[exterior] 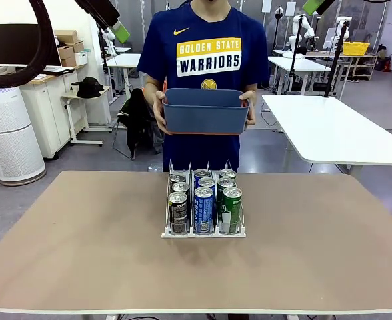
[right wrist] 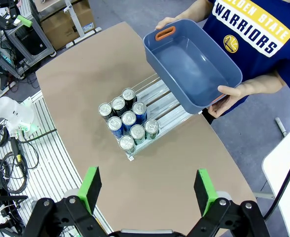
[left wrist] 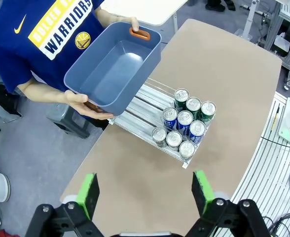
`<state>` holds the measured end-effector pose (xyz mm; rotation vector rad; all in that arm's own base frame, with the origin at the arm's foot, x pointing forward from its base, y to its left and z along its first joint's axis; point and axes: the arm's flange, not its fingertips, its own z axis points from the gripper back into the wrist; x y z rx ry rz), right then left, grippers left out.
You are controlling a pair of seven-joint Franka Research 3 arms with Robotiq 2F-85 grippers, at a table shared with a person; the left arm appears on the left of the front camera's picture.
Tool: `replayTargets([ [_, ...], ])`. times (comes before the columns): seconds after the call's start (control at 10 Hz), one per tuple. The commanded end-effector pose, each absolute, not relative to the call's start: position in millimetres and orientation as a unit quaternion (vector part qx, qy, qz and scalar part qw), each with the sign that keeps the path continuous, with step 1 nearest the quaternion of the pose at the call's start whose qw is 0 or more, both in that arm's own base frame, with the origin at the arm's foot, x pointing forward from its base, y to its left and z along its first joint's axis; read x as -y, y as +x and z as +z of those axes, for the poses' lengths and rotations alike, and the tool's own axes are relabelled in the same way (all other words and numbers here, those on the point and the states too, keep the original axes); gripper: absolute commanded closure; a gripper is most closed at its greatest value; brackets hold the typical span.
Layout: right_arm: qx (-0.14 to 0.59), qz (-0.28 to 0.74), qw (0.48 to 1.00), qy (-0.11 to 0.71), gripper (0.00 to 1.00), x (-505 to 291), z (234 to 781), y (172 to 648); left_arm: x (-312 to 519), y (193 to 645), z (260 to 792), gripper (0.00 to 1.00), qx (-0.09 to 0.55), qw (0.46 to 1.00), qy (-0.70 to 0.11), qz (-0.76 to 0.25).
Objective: Fill the beverage cans into the dispenser.
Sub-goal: Place the picked Ionic drink in the line of the Automatic Can Dispenser with the same cans.
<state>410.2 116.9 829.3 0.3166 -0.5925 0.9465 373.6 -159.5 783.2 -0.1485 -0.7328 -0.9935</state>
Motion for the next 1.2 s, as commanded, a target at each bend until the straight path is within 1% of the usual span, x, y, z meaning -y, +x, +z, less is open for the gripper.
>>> replayTargets([
  [0.0,0.279,0.447,0.837,0.15,0.0,-116.3,828.4,407.2,157.6,374.5,782.5,0.0,0.342,0.814,-0.07,-0.464],
  [1.1,0.279,0.447,0.837,0.15,0.0,-116.3,828.4,407.2,157.6,374.5,782.5,0.0,0.342,0.814,-0.07,-0.464],
])
